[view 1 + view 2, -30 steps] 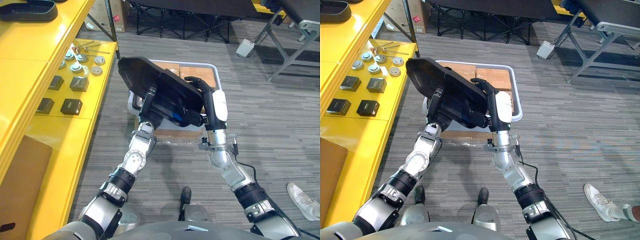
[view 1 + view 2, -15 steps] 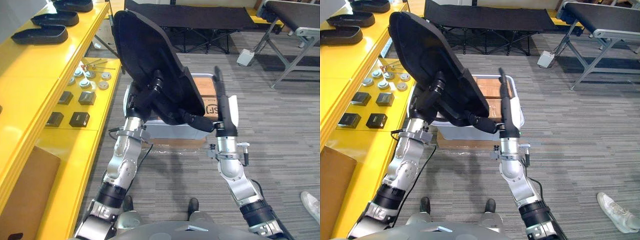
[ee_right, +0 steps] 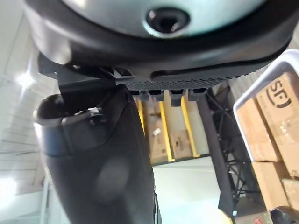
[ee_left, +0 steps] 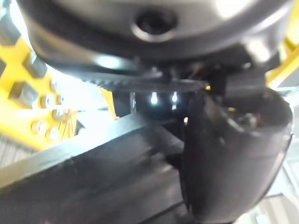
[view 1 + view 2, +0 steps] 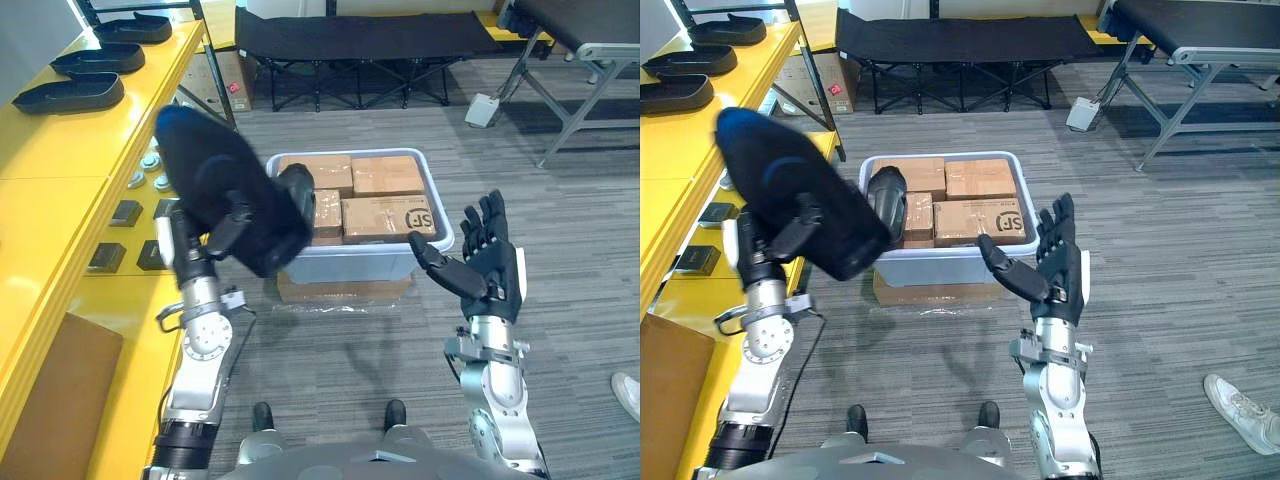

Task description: Walk over and take three plastic housings, then place them on the shelf

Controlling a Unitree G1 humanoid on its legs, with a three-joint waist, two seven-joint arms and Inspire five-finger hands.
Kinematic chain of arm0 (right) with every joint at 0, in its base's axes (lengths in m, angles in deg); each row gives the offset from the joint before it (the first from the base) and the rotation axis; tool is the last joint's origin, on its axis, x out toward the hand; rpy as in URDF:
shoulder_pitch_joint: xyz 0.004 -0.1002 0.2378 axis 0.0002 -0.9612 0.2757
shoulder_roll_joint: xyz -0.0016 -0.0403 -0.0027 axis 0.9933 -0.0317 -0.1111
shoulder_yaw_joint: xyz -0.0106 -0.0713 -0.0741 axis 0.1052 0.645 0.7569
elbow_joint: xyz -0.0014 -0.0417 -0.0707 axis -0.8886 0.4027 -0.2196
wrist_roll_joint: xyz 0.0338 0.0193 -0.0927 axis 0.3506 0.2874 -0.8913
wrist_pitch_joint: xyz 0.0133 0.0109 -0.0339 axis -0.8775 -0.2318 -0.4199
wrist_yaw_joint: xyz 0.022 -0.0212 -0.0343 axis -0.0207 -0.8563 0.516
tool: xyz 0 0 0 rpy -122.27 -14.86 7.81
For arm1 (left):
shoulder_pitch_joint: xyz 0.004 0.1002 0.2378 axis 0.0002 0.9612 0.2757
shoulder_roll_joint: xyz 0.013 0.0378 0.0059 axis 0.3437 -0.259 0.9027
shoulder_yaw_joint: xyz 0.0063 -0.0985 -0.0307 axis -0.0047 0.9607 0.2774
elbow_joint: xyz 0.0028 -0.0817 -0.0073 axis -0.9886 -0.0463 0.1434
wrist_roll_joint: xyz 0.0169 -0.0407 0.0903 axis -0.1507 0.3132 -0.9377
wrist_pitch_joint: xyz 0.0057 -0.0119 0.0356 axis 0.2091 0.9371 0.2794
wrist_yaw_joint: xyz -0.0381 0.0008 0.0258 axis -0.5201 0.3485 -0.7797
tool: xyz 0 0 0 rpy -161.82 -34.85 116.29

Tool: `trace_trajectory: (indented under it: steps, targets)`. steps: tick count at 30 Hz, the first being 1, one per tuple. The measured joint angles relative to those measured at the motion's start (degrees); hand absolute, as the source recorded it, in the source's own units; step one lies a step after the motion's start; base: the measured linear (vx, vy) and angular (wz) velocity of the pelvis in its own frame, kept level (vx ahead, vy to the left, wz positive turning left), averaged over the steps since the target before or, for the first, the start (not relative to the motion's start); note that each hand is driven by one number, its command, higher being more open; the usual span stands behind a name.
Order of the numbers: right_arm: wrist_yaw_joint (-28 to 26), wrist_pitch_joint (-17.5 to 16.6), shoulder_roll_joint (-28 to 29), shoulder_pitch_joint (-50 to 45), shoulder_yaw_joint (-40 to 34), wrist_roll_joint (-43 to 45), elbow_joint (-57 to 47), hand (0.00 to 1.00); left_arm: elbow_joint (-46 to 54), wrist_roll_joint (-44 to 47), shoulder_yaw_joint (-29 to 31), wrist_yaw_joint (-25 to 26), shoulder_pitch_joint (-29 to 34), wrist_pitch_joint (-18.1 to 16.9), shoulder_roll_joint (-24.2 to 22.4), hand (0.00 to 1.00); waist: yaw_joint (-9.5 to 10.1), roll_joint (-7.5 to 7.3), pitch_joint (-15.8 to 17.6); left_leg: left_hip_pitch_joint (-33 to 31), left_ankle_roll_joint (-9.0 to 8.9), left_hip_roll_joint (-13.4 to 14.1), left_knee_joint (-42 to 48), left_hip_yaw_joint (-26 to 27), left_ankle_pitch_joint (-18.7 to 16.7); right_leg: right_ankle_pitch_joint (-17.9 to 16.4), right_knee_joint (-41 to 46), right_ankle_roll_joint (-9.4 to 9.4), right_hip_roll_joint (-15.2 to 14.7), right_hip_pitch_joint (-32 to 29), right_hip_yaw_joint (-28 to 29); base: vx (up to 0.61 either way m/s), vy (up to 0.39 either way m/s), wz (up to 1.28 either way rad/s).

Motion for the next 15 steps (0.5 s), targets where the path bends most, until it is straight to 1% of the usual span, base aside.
trace_trajectory:
  steps: [2, 4, 5, 6, 7, 10, 15]
  targets:
    - [-0.06, 0.76, 0.64, -1.38, -0.05, -0.03, 0.89, 1.00, 1.02, 0.22, 1.41, 0.54, 1.47, -1.81, 0.01, 0.00, 0.12, -0.03, -0.30, 0.02, -0.30, -0.01, 0.00, 0.06, -0.28, -0.05, 0.00, -0.04, -0.02, 0.00, 0.01, 0.00, 0.000, 0.00]
    - [-0.01, 0.85, 1.19, -2.02, -0.04, -0.07, 2.69, 1.00, 2.42, 1.94, 1.43, -0.04, 3.36, -3.81, 0.01, 0.00, 0.09, 0.01, -0.65, 0.03, -0.44, 0.00, 0.00, 0.12, -0.40, -0.08, -0.02, -0.05, -0.02, -0.04, 0.04, 0.00, 0.000, 0.00]
    - [0.26, 0.92, 1.74, -2.69, -0.28, 0.21, 3.80, 1.00, 2.72, 3.62, 0.94, -1.05, 4.45, -5.28, -0.20, 0.00, 0.11, 0.17, -1.12, 0.03, -0.47, 0.00, 0.00, 0.18, -0.45, -0.12, -0.03, -0.03, -0.03, -0.05, 0.06, 0.00, 0.000, 0.00]
    - [0.28, 0.94, 1.90, -2.97, -0.27, 0.84, 4.41, 1.00, 2.92, 4.58, 0.85, -1.68, 5.10, -5.73, -0.32, 0.00, 0.05, 0.24, -1.42, 0.07, -0.47, 0.00, 0.00, 0.26, -0.49, -0.15, -0.06, -0.02, -0.03, -0.06, 0.12, 0.00, -0.003, -0.10]
    - [0.35, 1.37, 2.06, -4.13, -0.61, 1.61, 5.20, 1.00, 3.12, 6.60, 0.68, -3.75, 6.74, -6.90, -0.86, 0.00, 0.07, 0.56, -1.83, 0.50, -0.48, 0.02, -0.01, 0.81, -0.71, -0.33, -0.29, 0.17, -0.02, 0.02, 0.59, -0.01, -0.001, -0.12]
    - [0.32, 1.70, 2.06, -5.71, -1.78, 1.66, 5.27, 1.00, 3.12, 9.29, 0.59, -5.71, 8.76, -7.44, -1.24, 0.00, -0.08, 1.14, -2.25, 0.84, -0.23, 0.06, -0.02, 1.32, -1.01, -0.35, -0.30, 0.17, -0.02, 0.02, 0.89, -0.01, -0.002, -0.10]
    - [-0.63, 1.84, 2.00, -6.25, -3.07, 2.34, 5.29, 1.00, 3.12, 11.09, 0.76, -6.79, 10.49, -7.66, -1.65, 0.00, 0.05, 1.28, -2.36, 0.86, -0.24, 0.08, -0.03, 1.37, -1.00, -0.35, -0.30, 0.17, -0.03, 0.03, 0.76, 0.00, -0.001, -0.01]
